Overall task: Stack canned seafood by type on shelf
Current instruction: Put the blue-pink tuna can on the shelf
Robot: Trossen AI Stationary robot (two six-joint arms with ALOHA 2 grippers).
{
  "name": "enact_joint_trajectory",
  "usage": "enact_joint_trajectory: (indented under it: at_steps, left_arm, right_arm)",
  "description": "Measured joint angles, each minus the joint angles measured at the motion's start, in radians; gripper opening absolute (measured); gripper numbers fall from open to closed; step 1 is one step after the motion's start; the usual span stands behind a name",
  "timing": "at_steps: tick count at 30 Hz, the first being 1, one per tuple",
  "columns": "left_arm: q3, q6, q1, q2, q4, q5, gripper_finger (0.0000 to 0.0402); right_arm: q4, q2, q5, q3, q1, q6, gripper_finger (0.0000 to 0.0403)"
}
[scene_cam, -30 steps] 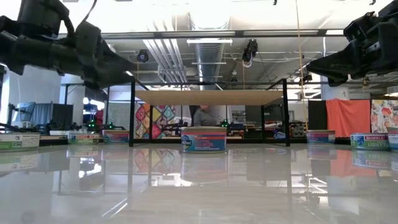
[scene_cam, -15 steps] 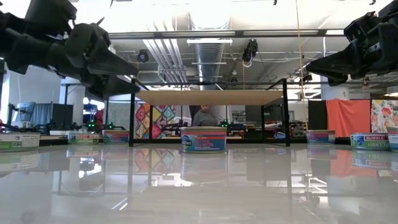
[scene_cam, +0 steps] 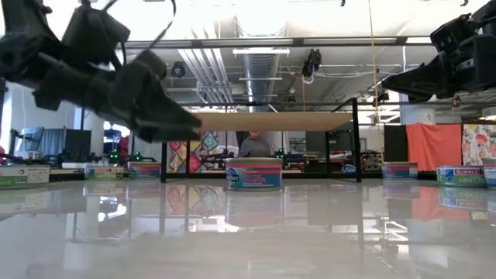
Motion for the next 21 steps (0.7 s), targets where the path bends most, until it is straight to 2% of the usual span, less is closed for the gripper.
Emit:
enact_joint_trajectory:
  at_steps: [9,15,18,21]
  left_arm:
    - [0.148,0.052,0.0,0.27,0.024,-0.002,0.0382]
    - [0.232,0.059,0.001,0.381,0.035,-0.002,0.0382]
    - [0.261,0.06,0.001,0.418,0.042,-0.002,0.0382]
    - [0.285,0.064,0.001,0.448,0.053,-0.002,0.0382]
  right_arm:
    - [0.0,0.0,0.0,0.0,0.0,-0.011,0.0073]
    - [0.006,0.0,-0.002,0.0,0.0,-0.092,0.0086]
    - [0.009,0.0,-0.003,0.0,0.0,-0.019,0.0091]
    - [0.015,0.0,-0.003,0.0,0.0,0.158,0.0095]
